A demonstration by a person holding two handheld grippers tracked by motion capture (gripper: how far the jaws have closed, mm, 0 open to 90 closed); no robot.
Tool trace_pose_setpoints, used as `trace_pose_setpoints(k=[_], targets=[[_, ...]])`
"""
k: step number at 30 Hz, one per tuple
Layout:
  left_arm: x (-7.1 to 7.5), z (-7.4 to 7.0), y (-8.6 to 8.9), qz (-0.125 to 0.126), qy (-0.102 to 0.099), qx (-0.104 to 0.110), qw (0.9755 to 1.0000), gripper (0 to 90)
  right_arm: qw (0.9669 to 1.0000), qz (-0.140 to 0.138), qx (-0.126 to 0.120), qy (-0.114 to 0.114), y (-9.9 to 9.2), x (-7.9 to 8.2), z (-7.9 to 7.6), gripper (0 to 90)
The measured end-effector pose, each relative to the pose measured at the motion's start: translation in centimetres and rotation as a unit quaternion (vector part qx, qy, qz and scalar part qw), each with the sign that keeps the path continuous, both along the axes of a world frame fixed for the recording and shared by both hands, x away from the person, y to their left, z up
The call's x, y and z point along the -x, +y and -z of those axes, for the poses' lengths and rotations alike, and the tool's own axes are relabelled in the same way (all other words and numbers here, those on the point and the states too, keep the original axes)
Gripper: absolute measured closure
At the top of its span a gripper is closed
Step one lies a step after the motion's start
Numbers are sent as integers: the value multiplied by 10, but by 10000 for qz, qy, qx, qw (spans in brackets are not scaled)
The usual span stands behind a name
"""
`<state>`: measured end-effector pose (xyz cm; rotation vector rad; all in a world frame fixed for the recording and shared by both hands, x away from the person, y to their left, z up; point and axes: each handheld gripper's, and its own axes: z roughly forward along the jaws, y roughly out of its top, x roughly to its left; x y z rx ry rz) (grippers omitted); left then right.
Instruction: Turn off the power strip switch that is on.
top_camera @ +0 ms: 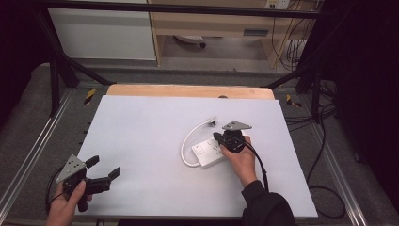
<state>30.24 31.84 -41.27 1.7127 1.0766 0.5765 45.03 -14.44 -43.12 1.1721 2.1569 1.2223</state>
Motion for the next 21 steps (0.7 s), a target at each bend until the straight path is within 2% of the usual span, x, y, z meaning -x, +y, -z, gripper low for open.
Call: trace_pose_setpoints(k=[3, 11, 15, 21], targets=[[0, 0, 0, 1, 1, -1, 10000, 52, 10000, 5, -47, -55, -1, 1, -6, 844], [0, 0, 0, -2, 5, -1, 10000, 53, 9999, 29, -102, -132, -3, 1, -19, 648], [0, 0, 0, -4, 4, -4, 10000, 53, 9999, 7, -100, -99, -2, 1, -25, 479], [0, 0, 0, -9, 0, -17, 10000, 52, 9999, 46, -60, -81, -2, 1, -31, 280]])
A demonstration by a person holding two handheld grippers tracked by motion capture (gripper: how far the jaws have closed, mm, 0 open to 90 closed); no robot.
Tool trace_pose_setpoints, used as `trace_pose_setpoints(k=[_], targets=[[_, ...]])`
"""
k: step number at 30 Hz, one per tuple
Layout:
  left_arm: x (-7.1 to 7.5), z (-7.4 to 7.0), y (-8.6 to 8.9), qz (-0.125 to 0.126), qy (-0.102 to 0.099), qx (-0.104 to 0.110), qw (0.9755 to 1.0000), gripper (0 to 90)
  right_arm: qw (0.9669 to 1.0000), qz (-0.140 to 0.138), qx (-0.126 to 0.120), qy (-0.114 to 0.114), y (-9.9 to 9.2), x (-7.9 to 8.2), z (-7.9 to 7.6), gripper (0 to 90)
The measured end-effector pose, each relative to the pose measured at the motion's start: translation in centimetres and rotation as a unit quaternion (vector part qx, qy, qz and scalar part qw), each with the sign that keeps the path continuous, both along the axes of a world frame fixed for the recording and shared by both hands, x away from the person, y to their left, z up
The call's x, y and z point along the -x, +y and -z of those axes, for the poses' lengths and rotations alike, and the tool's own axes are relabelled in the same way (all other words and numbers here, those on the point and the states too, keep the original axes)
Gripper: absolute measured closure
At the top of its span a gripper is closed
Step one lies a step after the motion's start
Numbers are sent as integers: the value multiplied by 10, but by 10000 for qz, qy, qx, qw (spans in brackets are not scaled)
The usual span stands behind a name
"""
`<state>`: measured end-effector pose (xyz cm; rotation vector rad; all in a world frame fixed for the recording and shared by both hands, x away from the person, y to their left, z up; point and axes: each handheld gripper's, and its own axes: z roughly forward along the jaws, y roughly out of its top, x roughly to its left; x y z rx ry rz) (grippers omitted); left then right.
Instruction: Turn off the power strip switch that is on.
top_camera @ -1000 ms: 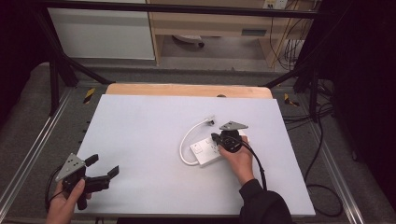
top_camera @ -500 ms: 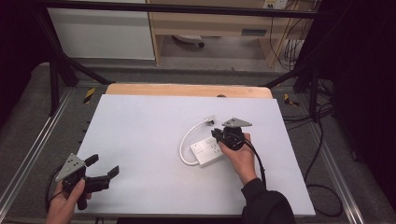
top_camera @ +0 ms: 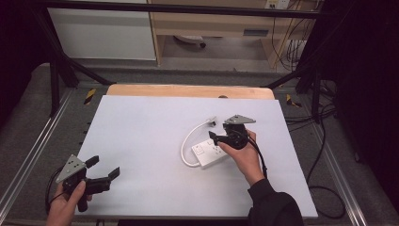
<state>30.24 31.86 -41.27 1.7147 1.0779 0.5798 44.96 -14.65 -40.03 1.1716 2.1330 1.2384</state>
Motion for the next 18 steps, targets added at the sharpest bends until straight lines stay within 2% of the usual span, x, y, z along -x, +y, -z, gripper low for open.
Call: trace_pose_setpoints(k=[4, 8, 12, 18], targets=[[0, 0, 0, 1, 2, 8, 10000, 52, 9999, 59, -69, 81, -2, -1, -5, 144], [0, 0, 0, 0, 2, 8, 10000, 52, 9999, 131, 25, -40, -4, 0, -12, 66], [0, 0, 0, 2, -1, 8, 10000, 52, 9995, 280, -52, -164, -9, 0, -17, 64], [0, 0, 0, -6, 2, 8, 10000, 52, 9994, 250, -151, -173, -16, 1, -25, 45]])
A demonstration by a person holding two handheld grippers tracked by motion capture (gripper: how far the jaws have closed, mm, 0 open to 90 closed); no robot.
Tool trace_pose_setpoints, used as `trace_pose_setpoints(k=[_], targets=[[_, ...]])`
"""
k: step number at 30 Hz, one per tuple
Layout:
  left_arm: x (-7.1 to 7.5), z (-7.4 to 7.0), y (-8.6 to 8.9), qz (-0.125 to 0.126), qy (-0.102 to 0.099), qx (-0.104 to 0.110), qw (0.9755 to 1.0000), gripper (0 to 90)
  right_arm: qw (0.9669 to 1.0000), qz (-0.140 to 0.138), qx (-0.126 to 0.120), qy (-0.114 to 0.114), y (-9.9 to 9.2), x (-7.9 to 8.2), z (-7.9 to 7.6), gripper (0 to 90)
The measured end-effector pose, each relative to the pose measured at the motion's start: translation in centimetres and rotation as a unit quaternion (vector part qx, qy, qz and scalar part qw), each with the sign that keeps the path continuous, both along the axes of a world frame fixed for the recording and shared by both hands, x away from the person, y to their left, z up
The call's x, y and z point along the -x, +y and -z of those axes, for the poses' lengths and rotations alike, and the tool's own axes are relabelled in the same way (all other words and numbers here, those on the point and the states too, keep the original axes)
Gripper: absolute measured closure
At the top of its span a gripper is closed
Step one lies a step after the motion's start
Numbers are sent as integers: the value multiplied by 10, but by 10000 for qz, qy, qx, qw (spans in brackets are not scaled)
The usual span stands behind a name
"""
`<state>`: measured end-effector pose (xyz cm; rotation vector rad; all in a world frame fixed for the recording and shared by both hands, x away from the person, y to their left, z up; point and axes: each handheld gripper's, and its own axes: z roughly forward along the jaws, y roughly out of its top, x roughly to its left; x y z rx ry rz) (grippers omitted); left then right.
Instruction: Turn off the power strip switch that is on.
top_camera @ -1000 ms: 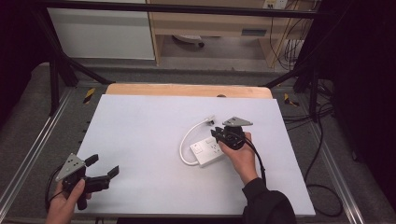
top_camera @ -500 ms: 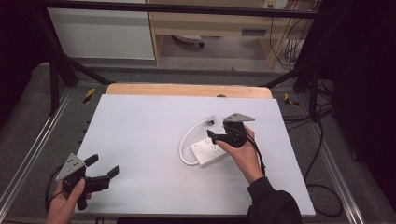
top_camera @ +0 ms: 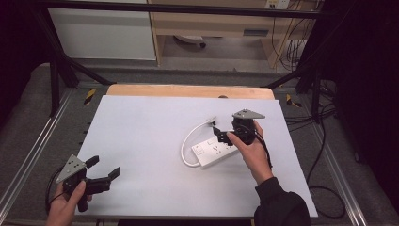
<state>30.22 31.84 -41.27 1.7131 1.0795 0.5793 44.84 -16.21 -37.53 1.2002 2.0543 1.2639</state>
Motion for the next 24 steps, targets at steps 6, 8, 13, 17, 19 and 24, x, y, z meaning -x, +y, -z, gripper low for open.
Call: trace_pose_setpoints(k=[6, 8, 13, 17, 19, 24], targets=[[0, 0, 0, -1, -3, 2, 10000, 52, 10000, -19, -51, -73, -8, 3, -6, 37], [0, 0, 0, -2, -4, 5, 10000, 52, 9999, -8, -77, -93, -10, 3, -8, 37], [0, 0, 0, -3, -3, 5, 10000, 53, 9998, 28, -104, -164, -19, 6, -12, 34], [0, 0, 0, -5, -5, 12, 10000, 52, 9996, 57, -133, -234, -25, 9, -15, 31], [0, 0, 0, -4, -2, 4, 10000, 52, 9996, 67, -140, -247, -28, 10, -16, 29], [0, 0, 0, -6, -3, 14, 10000, 52, 9994, 84, -144, -320, -35, 15, -19, 25]])
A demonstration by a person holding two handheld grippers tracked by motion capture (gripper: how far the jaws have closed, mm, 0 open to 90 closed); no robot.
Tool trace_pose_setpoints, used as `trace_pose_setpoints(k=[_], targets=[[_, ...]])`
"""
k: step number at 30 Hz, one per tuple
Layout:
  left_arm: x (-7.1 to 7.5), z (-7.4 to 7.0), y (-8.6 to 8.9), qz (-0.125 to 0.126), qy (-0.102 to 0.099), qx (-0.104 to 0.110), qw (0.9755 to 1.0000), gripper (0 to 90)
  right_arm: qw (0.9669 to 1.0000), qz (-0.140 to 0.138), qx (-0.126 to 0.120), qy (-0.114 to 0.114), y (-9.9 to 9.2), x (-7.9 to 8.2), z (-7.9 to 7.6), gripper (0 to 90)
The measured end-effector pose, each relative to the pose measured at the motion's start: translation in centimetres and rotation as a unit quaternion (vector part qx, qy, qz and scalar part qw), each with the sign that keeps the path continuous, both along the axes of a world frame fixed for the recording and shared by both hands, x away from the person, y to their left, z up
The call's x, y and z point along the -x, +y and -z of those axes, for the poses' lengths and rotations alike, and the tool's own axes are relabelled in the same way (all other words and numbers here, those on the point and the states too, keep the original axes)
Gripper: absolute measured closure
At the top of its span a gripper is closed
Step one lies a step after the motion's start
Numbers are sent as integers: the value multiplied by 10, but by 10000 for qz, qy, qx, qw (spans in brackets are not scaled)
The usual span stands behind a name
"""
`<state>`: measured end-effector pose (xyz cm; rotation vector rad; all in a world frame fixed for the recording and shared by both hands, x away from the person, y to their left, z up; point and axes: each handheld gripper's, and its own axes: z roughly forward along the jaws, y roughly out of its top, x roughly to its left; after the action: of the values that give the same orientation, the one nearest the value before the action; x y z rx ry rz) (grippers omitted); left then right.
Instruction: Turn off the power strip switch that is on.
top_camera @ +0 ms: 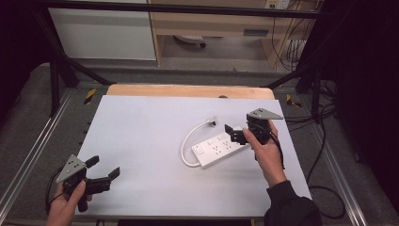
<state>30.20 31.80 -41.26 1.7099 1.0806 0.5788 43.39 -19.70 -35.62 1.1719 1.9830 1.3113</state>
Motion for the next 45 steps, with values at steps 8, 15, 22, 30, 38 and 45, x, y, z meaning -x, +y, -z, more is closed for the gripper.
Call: trace_pose_setpoints(k=[8, 15, 22, 30, 38, 45], targets=[[0, 0, 0, 3, 7, -3, 10000, 52, 9999, 35, -69, -100, -12, 8, -6, 23], [0, 0, 0, -1, 9, -4, 10000, 52, 9998, 92, -95, -180, -22, 16, -8, 24], [0, 0, 0, -1, 11, -4, 10000, 52, 9995, 150, -124, -229, -33, 26, -7, 24], [0, 0, -1, -2, 11, -2, 10000, 52, 9989, 211, -190, -360, -45, 39, -6, 22], [0, 0, -1, -1, 9, -4, 10000, 52, 9985, 312, -168, -407, -56, 49, 1, 23], [1, 0, -1, 0, 6, -15, 10000, 52, 9983, 384, -178, -403, -64, 57, 11, 26]])
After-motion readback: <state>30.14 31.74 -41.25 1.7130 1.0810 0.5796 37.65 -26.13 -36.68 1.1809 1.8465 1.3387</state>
